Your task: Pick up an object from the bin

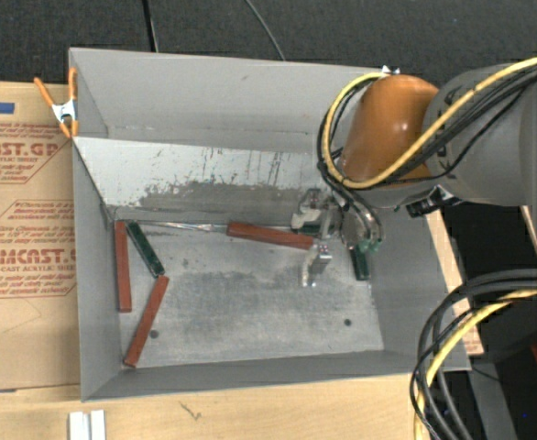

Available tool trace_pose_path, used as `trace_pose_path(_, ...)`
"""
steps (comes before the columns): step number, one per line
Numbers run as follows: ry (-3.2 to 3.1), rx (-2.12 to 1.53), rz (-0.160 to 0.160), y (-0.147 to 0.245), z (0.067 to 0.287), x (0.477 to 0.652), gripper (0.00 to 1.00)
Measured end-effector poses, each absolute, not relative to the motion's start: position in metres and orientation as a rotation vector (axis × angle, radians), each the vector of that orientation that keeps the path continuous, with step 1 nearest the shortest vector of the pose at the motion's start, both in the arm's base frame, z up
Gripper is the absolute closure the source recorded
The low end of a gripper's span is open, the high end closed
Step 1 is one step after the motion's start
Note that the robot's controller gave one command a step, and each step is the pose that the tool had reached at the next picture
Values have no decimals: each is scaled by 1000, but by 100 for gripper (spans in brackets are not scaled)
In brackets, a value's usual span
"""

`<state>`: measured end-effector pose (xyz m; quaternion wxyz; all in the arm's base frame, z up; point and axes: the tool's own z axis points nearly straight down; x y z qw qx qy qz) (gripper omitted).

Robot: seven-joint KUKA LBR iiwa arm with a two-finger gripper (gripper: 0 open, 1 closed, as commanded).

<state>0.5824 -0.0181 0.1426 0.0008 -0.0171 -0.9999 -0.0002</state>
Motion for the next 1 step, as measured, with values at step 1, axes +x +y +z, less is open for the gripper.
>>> trace_pose_path(1,-3139,-160,0,-41,144,586,0)
